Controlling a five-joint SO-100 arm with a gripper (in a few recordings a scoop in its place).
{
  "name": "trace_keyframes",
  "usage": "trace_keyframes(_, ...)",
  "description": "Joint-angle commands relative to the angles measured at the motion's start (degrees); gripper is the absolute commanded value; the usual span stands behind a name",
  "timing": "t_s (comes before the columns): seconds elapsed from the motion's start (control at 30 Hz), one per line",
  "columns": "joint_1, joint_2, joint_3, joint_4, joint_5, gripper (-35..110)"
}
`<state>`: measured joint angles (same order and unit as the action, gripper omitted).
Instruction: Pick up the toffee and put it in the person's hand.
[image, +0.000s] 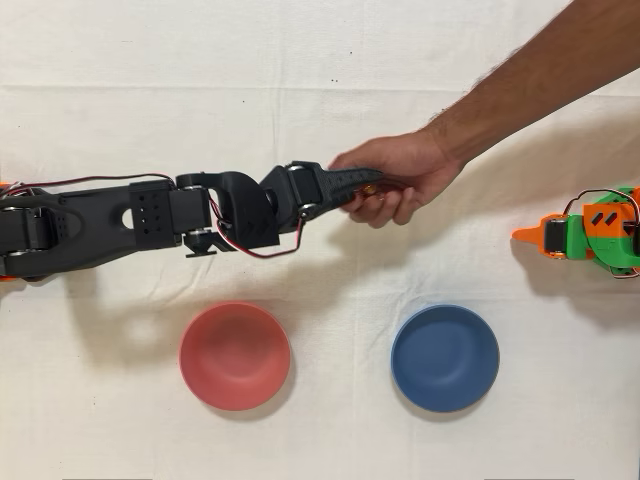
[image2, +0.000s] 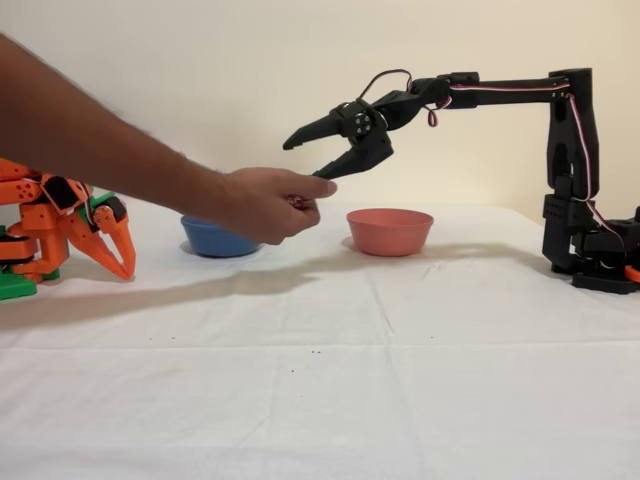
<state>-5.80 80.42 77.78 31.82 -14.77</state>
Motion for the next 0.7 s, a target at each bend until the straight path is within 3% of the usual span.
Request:
trace_keyframes(0.0,1.32,8.53,-0.35,1.32,-0.18,27)
trace_keyframes(0.67,8.7,32.87,17.05,3.69,8.88,23)
